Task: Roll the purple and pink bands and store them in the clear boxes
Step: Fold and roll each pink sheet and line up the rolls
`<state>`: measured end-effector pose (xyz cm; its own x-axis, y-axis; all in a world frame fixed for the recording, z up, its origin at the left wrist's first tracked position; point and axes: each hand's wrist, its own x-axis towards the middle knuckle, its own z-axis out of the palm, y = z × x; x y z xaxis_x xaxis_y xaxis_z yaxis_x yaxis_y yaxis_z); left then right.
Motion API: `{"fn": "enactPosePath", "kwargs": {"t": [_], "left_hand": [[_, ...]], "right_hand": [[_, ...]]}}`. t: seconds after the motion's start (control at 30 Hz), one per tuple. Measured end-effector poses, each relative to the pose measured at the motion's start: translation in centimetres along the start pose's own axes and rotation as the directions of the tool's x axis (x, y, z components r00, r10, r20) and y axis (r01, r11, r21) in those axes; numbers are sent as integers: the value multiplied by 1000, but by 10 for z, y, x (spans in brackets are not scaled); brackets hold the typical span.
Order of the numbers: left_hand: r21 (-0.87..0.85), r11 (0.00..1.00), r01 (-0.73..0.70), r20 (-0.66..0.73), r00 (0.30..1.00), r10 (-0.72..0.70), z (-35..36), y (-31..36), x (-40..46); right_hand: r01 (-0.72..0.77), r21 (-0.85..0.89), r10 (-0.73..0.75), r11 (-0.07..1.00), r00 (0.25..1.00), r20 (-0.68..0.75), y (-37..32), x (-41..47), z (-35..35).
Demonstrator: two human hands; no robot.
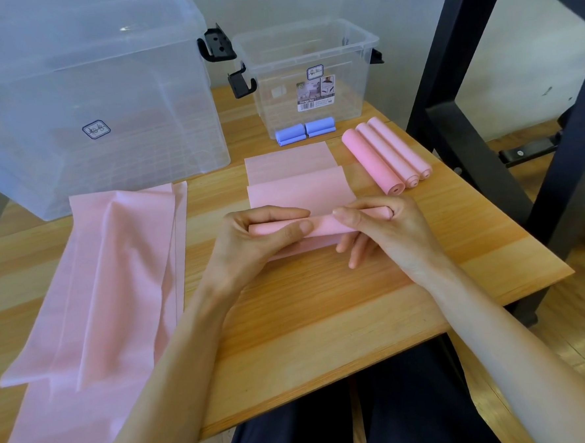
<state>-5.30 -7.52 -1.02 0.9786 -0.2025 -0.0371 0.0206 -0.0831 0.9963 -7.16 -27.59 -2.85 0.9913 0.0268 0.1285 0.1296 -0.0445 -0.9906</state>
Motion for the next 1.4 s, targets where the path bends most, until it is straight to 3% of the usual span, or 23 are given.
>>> {"fn": "enactPosePath", "kwargs": {"t": [0.27, 0.57, 0.77, 1.03, 1.23, 1.4], "left_hand": [[-102, 990, 92, -33, 995, -96, 2, 1, 0], [-13, 1000, -9, -10, 1000, 9, 0, 0, 1], [-103, 992, 76, -56, 995, -82, 1, -1, 2], [-24, 1000, 13, 11, 1000, -13, -1, 1, 0], [-99, 990, 105, 33, 994, -102, 1, 2, 0], [-80, 996, 44, 79, 996, -38, -4, 2, -1]], "right_hand": [[32, 4, -32, 999, 998, 54, 1, 0, 0], [5, -2, -5, 1000, 999, 33, 0, -1, 1], [45, -29, -43, 999, 997, 69, 1, 0, 1], [3, -3, -3, 1000, 1000, 21, 1, 0, 0], [53, -7, -53, 999, 998, 40, 3, 1, 1], [44, 49, -45, 998, 999, 26, 0, 0, 0]]}}
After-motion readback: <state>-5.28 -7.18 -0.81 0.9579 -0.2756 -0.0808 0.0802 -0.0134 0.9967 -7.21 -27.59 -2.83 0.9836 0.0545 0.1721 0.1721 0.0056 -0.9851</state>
